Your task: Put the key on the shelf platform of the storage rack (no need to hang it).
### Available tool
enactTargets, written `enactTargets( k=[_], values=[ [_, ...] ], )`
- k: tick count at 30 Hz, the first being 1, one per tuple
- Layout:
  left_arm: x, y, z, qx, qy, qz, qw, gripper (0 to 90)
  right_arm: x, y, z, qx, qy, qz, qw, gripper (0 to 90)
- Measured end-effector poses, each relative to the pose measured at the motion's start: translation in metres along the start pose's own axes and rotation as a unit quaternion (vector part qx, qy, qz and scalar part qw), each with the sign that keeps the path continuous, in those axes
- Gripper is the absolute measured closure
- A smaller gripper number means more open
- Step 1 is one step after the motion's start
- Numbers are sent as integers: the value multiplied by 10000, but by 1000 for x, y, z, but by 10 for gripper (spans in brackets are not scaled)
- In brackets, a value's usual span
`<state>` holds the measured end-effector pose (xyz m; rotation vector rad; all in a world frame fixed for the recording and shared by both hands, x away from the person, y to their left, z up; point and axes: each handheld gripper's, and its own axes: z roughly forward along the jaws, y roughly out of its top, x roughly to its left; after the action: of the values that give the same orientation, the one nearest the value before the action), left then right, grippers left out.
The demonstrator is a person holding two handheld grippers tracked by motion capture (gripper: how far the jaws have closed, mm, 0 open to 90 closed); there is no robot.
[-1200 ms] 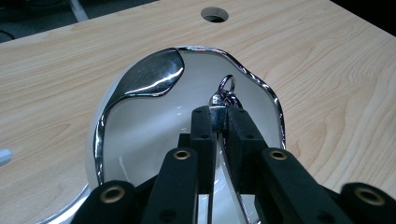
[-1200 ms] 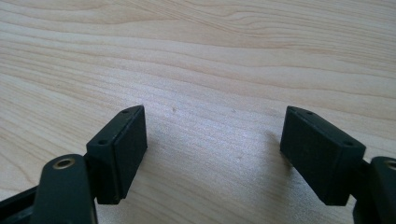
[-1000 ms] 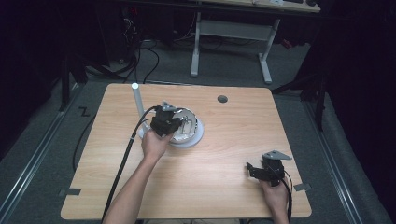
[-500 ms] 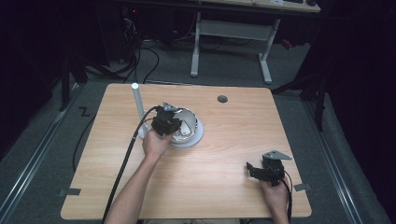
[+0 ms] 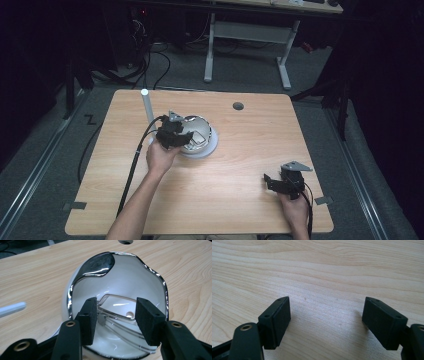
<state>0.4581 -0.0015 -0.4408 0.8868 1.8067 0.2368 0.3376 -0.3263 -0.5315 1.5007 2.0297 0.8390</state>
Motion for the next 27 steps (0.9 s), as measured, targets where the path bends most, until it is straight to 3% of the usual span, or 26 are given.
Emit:
enactTargets(
  k=[5, 20, 27],
  values=[
    [3, 8, -9, -40, 0, -178, 9998, 496, 0, 0, 0, 1, -2, -2, 10000, 232],
    [14, 21, -29, -91, -81, -229, 9997, 476, 0, 0, 0, -2, -2, -10, 10000, 232],
    [18, 27, -36, -159, -101, -393, 9991, 472, 0, 0, 0, -1, -1, -11, 10000, 232]
  ],
)
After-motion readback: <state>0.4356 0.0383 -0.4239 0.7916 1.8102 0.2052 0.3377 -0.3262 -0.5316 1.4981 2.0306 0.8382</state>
